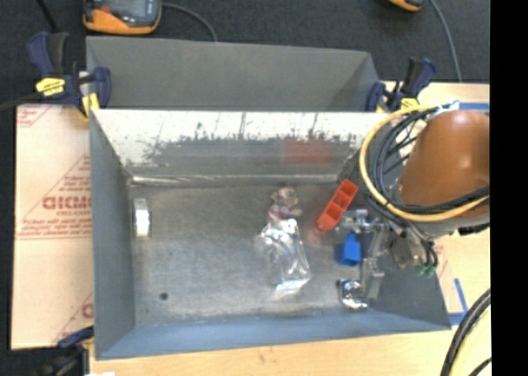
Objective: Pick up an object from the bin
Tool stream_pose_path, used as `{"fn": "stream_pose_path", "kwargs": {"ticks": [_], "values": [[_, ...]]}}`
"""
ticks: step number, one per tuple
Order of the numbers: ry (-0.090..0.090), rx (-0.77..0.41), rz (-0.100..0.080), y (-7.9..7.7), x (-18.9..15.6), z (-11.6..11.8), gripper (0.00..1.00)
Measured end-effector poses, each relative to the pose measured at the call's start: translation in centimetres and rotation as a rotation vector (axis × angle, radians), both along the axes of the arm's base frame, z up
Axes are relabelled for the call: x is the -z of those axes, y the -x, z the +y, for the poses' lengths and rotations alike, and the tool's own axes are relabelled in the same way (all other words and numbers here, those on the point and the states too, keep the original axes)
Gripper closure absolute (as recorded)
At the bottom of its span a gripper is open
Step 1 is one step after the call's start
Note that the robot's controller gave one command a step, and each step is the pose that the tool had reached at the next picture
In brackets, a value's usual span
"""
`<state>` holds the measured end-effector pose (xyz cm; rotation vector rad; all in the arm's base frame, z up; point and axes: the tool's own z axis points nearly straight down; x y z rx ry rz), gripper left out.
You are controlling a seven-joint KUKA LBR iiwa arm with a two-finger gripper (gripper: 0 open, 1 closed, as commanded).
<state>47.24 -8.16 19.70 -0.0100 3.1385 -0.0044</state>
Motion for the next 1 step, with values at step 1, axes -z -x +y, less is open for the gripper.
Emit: {"fn": "stream_pose_path", "kwargs": {"ticks": [1], "values": [[-0.003,-0.086,-0.003,-6.24,11.40,-2.82,0.00]]}}
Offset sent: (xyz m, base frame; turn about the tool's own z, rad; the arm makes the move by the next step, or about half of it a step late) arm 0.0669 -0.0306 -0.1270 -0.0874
